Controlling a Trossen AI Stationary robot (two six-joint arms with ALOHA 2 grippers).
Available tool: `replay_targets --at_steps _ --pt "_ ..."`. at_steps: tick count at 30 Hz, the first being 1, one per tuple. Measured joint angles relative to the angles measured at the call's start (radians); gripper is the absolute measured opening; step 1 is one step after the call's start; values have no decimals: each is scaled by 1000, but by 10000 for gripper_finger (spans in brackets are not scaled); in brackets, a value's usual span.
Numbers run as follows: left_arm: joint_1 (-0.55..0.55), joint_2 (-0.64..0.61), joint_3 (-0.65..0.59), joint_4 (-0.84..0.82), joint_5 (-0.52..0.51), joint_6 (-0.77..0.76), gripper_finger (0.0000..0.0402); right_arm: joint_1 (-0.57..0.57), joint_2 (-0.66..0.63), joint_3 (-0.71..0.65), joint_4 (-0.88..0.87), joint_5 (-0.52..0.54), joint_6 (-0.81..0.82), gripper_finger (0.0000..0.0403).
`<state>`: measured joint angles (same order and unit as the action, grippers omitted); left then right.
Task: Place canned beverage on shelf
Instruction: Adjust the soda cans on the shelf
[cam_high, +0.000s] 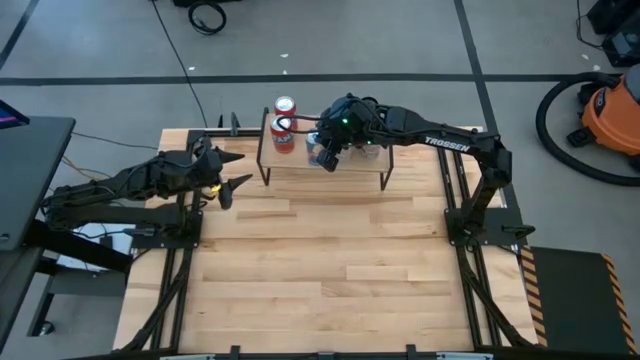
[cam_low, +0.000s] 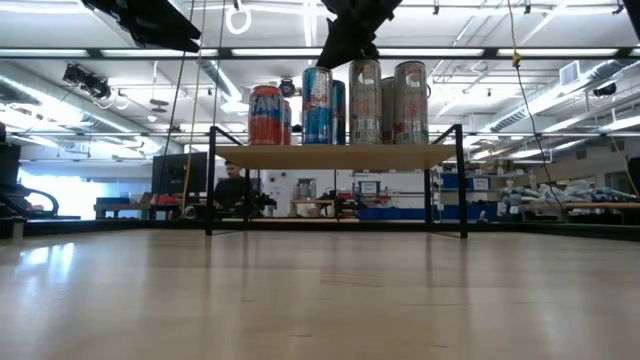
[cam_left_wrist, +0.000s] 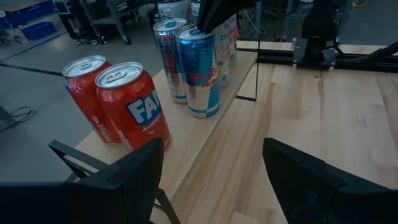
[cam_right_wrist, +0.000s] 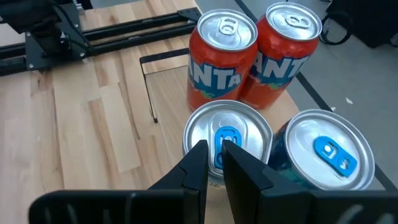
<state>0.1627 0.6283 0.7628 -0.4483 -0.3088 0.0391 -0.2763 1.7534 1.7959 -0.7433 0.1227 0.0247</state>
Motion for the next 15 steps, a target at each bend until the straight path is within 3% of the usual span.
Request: replay_targets --at_steps 9,15 --pt "0 0 0 1 0 0 277 -9 -4 3 7 7 -20 57" --pt "0 0 0 -1 0 0 277 -20 -3 84 -42 38 -53 57"
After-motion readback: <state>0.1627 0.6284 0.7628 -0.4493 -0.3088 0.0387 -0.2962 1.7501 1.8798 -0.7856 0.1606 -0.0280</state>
